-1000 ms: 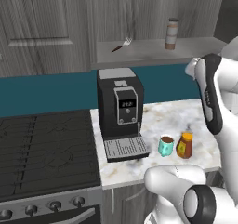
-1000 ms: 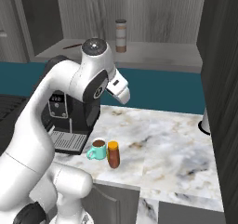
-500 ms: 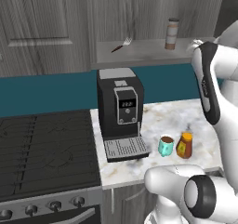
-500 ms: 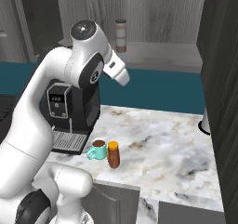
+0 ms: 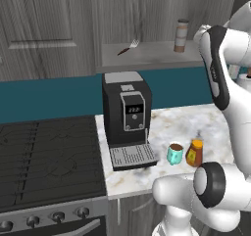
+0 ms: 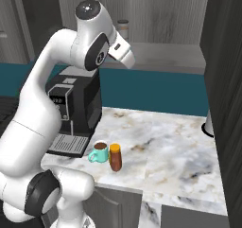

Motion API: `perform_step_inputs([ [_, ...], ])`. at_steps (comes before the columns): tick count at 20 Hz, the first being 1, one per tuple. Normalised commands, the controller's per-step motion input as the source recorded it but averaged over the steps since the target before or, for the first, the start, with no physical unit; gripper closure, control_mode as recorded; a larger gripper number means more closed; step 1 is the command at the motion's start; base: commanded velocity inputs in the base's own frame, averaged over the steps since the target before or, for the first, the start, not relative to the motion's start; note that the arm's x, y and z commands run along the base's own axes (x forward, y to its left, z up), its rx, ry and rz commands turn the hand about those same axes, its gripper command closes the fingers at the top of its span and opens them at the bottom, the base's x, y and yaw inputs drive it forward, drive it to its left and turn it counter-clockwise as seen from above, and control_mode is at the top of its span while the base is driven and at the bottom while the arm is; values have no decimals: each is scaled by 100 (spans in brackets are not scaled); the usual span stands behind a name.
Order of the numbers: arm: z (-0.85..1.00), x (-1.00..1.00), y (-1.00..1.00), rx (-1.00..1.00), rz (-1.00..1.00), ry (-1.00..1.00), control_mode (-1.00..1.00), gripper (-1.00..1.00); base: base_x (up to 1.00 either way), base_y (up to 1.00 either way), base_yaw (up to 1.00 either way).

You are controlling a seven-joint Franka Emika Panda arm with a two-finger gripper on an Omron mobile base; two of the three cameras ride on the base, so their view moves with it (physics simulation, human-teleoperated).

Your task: Pick the cinnamon and honey bottle from the cabinet and place them next to the mug.

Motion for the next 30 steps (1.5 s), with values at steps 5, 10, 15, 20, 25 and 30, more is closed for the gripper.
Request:
perform_step_inputs([
  [5,15,50,0,-11,21,-1,-100,-100,0,0,0],
  [10,1,43,0,-8,26,0,-100,-100,0,0,0],
  [15,0,43,-2,-12,20,-1,-100,-100,0,0,0],
  [20,-3,33,0,-5,2,-11,-100,-100,0,0,0],
  [25,-1,47,0,-2,-1,-3,-100,-100,0,0,0],
  [30,0,57,2,-1,-1,0,-100,-100,0,0,0],
])
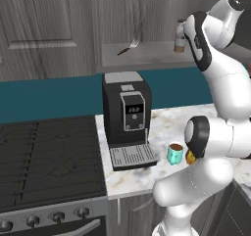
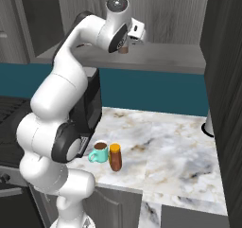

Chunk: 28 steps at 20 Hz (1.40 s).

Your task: Pick the cinnamon and honey bottle from the cabinet and place them next to the mug.

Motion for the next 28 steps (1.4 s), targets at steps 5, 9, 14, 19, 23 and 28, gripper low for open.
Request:
perform_step_inputs([
  [5,0,43,0,-2,0,0,-100,-100,0,0,0],
  [9,0,16,0,-1,0,0,-100,-100,0,0,0],
  [14,-4,0,0,0,0,0,-100,-100,0,0,0],
  [19,-8,0,0,0,0,0,-100,-100,0,0,0],
  [23,-12,3,5,0,0,0,-100,-100,0,0,0],
  [28,-9,1,1,0,0,0,-100,-100,0,0,0],
])
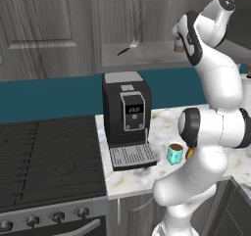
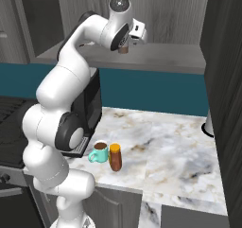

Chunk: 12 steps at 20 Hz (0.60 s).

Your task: Pick the cinnamon and honey bottle from the cabinet and place them next to the mug.

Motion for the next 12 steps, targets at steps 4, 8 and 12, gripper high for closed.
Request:
perform_step_inputs([
  [4,-1,5,1,0,0,0,-100,-100,0,0,0],
  [8,0,17,0,0,0,0,-100,-100,0,0,0],
  [12,0,23,0,0,0,0,-100,-100,0,0,0],
])
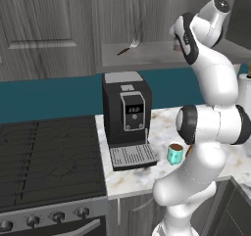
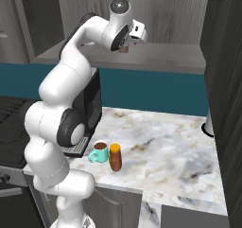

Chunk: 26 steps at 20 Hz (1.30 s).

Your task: Pick the cinnamon and honey bottle from the cabinet and place them next to the mug.

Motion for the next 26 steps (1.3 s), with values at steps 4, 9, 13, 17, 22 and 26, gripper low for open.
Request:
perform_step_inputs([
  [4,0,11,0,0,0,0,-100,-100,0,0,0],
  [9,0,0,0,0,0,0,-100,-100,0,0,0],
  [13,0,0,2,0,0,0,-100,-100,0,0,0],
  [17,0,0,5,0,0,0,-100,-100,0,0,0],
  [22,-1,0,0,0,0,-4,-100,-100,0,0,0],
  [26,-3,0,0,0,0,-7,-100,-100,0,0,0],
])
